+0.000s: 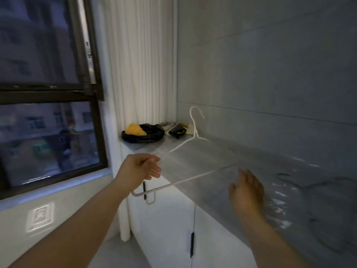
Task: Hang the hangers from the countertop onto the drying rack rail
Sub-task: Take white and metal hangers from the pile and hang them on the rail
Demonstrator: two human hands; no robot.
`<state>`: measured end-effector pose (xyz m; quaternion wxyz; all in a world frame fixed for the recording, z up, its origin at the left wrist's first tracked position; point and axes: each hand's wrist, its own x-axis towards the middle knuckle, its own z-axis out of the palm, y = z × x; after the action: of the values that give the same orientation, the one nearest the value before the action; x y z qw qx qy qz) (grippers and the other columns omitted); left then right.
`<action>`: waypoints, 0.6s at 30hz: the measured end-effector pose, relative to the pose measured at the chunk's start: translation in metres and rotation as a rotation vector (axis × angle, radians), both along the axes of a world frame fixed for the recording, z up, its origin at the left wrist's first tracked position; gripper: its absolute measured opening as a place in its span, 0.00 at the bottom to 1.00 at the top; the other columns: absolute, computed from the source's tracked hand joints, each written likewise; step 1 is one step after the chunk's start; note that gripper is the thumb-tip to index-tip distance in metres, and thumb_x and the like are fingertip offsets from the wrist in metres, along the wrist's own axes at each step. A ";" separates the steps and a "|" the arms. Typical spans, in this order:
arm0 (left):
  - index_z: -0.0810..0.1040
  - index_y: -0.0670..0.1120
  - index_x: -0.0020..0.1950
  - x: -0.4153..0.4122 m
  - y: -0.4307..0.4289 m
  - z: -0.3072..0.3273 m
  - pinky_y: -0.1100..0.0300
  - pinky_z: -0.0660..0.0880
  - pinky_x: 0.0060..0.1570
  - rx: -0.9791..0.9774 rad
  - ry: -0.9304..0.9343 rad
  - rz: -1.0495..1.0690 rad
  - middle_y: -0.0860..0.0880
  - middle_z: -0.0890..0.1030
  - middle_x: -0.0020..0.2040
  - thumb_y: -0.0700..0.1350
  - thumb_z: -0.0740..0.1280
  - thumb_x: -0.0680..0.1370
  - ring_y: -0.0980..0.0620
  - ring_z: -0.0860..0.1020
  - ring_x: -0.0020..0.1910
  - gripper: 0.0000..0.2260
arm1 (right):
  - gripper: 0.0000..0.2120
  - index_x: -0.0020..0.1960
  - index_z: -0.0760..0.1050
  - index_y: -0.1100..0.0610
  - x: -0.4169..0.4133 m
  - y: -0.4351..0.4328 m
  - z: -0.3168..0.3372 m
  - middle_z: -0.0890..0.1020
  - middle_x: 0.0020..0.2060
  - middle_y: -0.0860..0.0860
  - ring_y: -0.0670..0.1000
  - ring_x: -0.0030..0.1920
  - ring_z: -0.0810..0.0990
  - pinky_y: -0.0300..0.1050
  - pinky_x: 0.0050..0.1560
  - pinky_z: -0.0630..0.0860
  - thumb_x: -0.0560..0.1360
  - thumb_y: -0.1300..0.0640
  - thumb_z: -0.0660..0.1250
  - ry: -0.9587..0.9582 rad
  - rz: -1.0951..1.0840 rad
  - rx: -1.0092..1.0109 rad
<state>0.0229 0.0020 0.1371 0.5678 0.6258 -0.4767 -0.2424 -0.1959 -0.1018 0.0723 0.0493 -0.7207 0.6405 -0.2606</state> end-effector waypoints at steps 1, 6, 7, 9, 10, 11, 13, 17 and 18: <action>0.76 0.46 0.38 0.005 0.015 0.003 0.71 0.71 0.24 -0.009 -0.027 0.014 0.53 0.80 0.23 0.36 0.58 0.79 0.62 0.78 0.22 0.13 | 0.25 0.73 0.57 0.60 0.018 0.004 0.012 0.59 0.74 0.59 0.57 0.73 0.58 0.49 0.72 0.53 0.78 0.59 0.57 -0.067 0.088 -0.056; 0.76 0.49 0.39 0.036 0.097 0.018 0.72 0.72 0.25 -0.038 -0.164 0.126 0.57 0.81 0.24 0.36 0.57 0.79 0.63 0.79 0.25 0.14 | 0.25 0.74 0.56 0.58 0.089 0.028 0.066 0.59 0.74 0.56 0.57 0.72 0.59 0.47 0.70 0.54 0.78 0.59 0.58 -0.107 0.369 -0.216; 0.76 0.49 0.39 0.043 0.115 0.021 0.72 0.72 0.25 -0.040 -0.177 0.159 0.58 0.81 0.24 0.36 0.57 0.79 0.64 0.79 0.25 0.14 | 0.24 0.74 0.58 0.57 0.101 0.034 0.072 0.62 0.73 0.56 0.57 0.71 0.62 0.46 0.68 0.57 0.79 0.60 0.57 -0.098 0.410 -0.228; 0.76 0.49 0.40 0.055 0.151 0.027 0.72 0.72 0.25 -0.038 -0.212 0.212 0.58 0.81 0.25 0.36 0.57 0.79 0.64 0.79 0.26 0.14 | 0.19 0.70 0.65 0.56 0.124 0.048 0.081 0.72 0.66 0.57 0.57 0.65 0.70 0.46 0.60 0.66 0.79 0.60 0.56 -0.051 0.465 -0.247; 0.76 0.50 0.40 0.060 0.168 0.029 0.72 0.72 0.26 -0.030 -0.231 0.232 0.58 0.81 0.25 0.37 0.57 0.79 0.64 0.80 0.27 0.14 | 0.17 0.67 0.68 0.57 0.137 0.056 0.084 0.75 0.62 0.57 0.58 0.62 0.73 0.46 0.55 0.69 0.80 0.60 0.56 -0.018 0.485 -0.264; 0.77 0.50 0.40 0.064 0.186 0.031 0.73 0.73 0.26 -0.017 -0.243 0.250 0.58 0.82 0.26 0.37 0.57 0.79 0.63 0.80 0.27 0.13 | 0.14 0.64 0.71 0.58 0.149 0.066 0.085 0.78 0.59 0.57 0.58 0.59 0.75 0.46 0.52 0.70 0.80 0.60 0.56 0.012 0.519 -0.290; 0.77 0.50 0.41 0.072 0.223 0.034 0.72 0.73 0.27 0.010 -0.262 0.299 0.58 0.82 0.26 0.37 0.57 0.79 0.63 0.80 0.28 0.13 | 0.12 0.59 0.74 0.59 0.174 0.092 0.085 0.79 0.55 0.56 0.57 0.55 0.76 0.46 0.46 0.70 0.80 0.58 0.55 0.059 0.599 -0.352; 0.76 0.51 0.40 0.085 0.300 0.043 0.72 0.74 0.29 0.106 -0.306 0.456 0.57 0.82 0.28 0.38 0.58 0.79 0.63 0.80 0.29 0.13 | 0.08 0.46 0.78 0.65 0.225 0.151 0.081 0.82 0.39 0.60 0.60 0.39 0.80 0.44 0.34 0.65 0.78 0.64 0.61 -0.115 0.834 -0.434; 0.76 0.52 0.40 0.088 0.320 0.045 0.71 0.74 0.31 0.160 -0.324 0.495 0.56 0.81 0.29 0.40 0.58 0.79 0.63 0.80 0.30 0.12 | 0.09 0.48 0.78 0.65 0.237 0.168 0.082 0.82 0.41 0.60 0.59 0.40 0.80 0.45 0.35 0.68 0.78 0.64 0.60 -0.092 0.867 -0.424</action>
<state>0.1107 0.3221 0.1821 0.4750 0.7961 -0.3737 -0.0306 0.0409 0.0662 0.1544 0.0335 -0.9031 0.2113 -0.3723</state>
